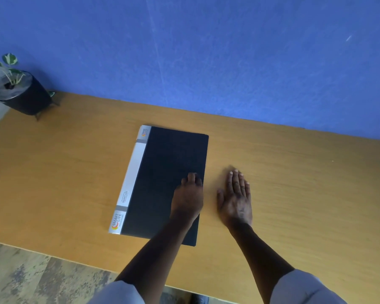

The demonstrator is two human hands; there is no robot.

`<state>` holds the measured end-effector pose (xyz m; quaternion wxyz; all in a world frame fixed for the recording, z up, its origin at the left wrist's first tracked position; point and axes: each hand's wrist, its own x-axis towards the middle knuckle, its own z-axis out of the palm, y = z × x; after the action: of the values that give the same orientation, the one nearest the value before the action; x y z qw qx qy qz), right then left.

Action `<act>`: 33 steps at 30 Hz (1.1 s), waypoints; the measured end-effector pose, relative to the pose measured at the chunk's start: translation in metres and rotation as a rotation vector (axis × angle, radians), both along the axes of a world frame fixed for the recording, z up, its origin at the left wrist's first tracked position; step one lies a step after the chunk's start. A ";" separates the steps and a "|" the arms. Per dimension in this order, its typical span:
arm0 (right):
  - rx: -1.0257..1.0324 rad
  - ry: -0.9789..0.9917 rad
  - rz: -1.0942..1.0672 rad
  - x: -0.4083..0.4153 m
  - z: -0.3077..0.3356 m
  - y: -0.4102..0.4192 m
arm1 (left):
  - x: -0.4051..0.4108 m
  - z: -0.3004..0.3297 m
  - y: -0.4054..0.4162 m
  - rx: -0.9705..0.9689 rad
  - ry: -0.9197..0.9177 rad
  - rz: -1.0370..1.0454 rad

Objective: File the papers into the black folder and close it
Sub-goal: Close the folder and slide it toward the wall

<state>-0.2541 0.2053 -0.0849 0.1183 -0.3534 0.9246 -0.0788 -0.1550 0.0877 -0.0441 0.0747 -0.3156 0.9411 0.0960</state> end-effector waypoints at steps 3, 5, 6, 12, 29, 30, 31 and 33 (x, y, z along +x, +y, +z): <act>0.003 0.015 -0.002 0.001 0.001 0.000 | 0.021 -0.003 -0.003 0.016 0.061 -0.001; 0.006 0.013 -0.001 0.000 0.000 0.001 | 0.035 -0.005 -0.001 -0.012 0.096 -0.007; 0.000 0.011 0.000 0.000 0.000 0.001 | 0.041 -0.007 0.000 -0.028 0.113 -0.009; 0.009 0.004 0.005 0.001 0.000 0.001 | 0.080 -0.016 0.003 -0.070 0.144 0.013; -0.011 -0.099 -0.012 0.007 0.010 -0.007 | 0.145 -0.008 -0.054 -0.021 0.086 0.126; -0.024 -0.102 -0.022 0.012 0.012 -0.009 | 0.146 -0.006 -0.059 -0.025 0.087 0.125; -0.039 -0.097 -0.030 0.019 0.015 -0.011 | 0.147 -0.005 -0.064 -0.027 0.087 0.128; -0.069 -0.073 -0.042 0.036 0.020 -0.016 | 0.149 -0.003 -0.074 -0.029 0.085 0.133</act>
<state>-0.2181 0.1896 -0.0647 0.1380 -0.3344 0.9237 -0.1260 -0.0056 0.0139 -0.0471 0.0235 -0.3740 0.9217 0.1005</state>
